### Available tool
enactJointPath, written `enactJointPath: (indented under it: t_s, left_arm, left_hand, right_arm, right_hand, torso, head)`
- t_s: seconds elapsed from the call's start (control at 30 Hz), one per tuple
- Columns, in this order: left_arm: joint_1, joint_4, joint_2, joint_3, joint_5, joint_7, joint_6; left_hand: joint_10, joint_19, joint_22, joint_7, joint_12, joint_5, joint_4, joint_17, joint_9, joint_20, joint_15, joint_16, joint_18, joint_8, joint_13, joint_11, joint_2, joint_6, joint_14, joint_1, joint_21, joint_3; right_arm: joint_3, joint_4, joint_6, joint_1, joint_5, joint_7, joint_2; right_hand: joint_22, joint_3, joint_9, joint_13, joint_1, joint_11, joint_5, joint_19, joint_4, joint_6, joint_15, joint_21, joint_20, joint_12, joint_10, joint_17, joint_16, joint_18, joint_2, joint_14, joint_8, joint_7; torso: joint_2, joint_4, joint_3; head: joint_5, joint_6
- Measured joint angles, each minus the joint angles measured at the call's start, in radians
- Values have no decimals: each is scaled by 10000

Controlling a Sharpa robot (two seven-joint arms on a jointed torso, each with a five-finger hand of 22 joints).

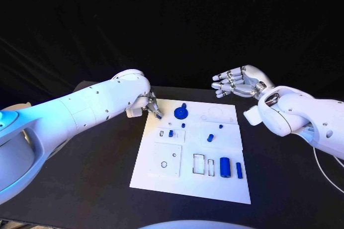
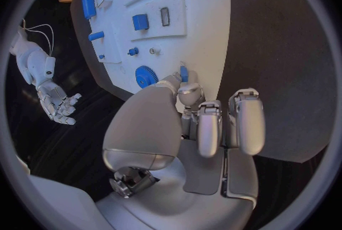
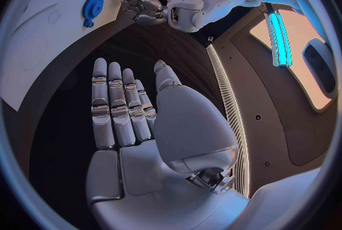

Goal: Assemble the parts on the task board

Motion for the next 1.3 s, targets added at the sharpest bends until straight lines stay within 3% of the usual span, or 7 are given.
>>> enactJointPath:
  t_s: [0.03, 0.17, 0.33, 0.5, 0.83, 1.1, 1.3]
  left_arm:
    - [-4, -18, 0, -4, 28, 4, -3]
    - [-7, -72, -1, -12, 148, 18, -4]
    - [-7, -58, -51, -51, 275, 90, -57]
    - [-1, 249, -396, -201, 419, 407, -376]
    - [-8, 2074, -1523, -306, 708, 1231, -1509]
    - [-329, 3817, -2456, -340, 825, 1505, -2474]
    - [-550, 4321, -2718, -342, 769, 1483, -2759]
  left_hand:
    - [0, 0, 0, 0, 0, 36, 146, 0, 0, 0, 20, 0, 0, 83, -32, 0, -174, 0, -20, -153, -37, 325]
    - [-1, -14, 0, 2, 0, 42, -69, 0, 80, 63, 75, 0, 2, 266, -107, 1, -723, 1, 1, -703, -40, 1668]
    - [35, -14, 0, 38, 0, 106, -134, 0, 137, 62, 75, 0, 1, 406, -134, 36, -944, -32, 1, -924, -90, 2055]
    - [179, -14, -1, 40, 66, 471, -362, 0, 207, 62, 75, 0, 2, 543, -56, -35, -1191, -30, 1, -1172, -69, 2341]
    - [431, -17, -1, -17, 244, 915, -692, -1, 218, 59, 75, 0, 1, 656, 102, -73, -1430, 174, 1, -1411, 262, 2552]
    - [581, -18, 8, -17, 292, 1549, -816, 7, 129, 58, 75, 0, 1, 626, 181, -82, -1566, 386, 1, -1540, 356, 2539]
    - [590, -18, 7, -16, 293, 1590, -817, 6, 109, 57, 75, 0, 0, 609, 198, -90, -1628, 419, 1, -1528, 354, 2540]
  right_arm:
    - [0, 0, 13, 0, 0, -5, 0]
    - [0, 0, 65, 0, -2, -27, 1]
    - [-1, 2, 110, 0, -4, -51, -2]
    - [-6, 2, 143, 0, -4, -72, -9]
    - [-48, -76, 156, 0, 7, -81, -17]
    - [-75, -115, 157, -49, 14, -63, -31]
    - [-77, 20, 156, -83, 14, -53, -51]
  right_hand:
    - [0, 0, 0, 0, 0, 0, 0, 0, 0, 0, 0, 0, 0, 0, 0, 0, 0, 0, 0, 0, 0, 0]
    - [0, 0, 0, 0, 0, 0, 0, 0, 0, 0, 0, 0, 0, 0, 0, 0, 0, 0, 0, 0, 0, 0]
    - [0, 0, 0, 1, 0, 0, 0, 0, 0, 0, 0, 0, 0, 0, 0, 0, 0, 0, 0, 0, 0, 0]
    - [0, 0, 0, 1, 0, 0, 0, 0, 1, 0, 0, -61, 0, 1, 0, -14, 0, 0, 0, 0, 0, 0]
    - [0, 28, 0, 2, 0, 36, 40, 0, -28, 0, 0, -61, 0, -40, -36, -70, 0, 0, 0, 0, 0, 0]
    - [0, 28, 0, 2, 0, 36, 40, 0, -28, 0, 0, -105, 0, -40, -36, -85, 0, 0, 0, 0, 0, 0]
    - [0, 55, 0, 3, -1, 36, 97, 0, -55, -33, 0, -144, 0, -76, -36, -130, 0, 0, 0, -73, 0, 33]
  torso:
    - [1, 0, -1]
    - [0, 0, 6]
    - [-8, 0, 8]
    - [-16, -3, 25]
    - [-29, 10, 55]
    - [-30, 13, 43]
    - [-30, 20, 43]
  head:
    - [1, 0]
    - [14, -5]
    - [38, -1]
    - [68, 35]
    - [96, 39]
    - [106, 31]
    - [143, 21]
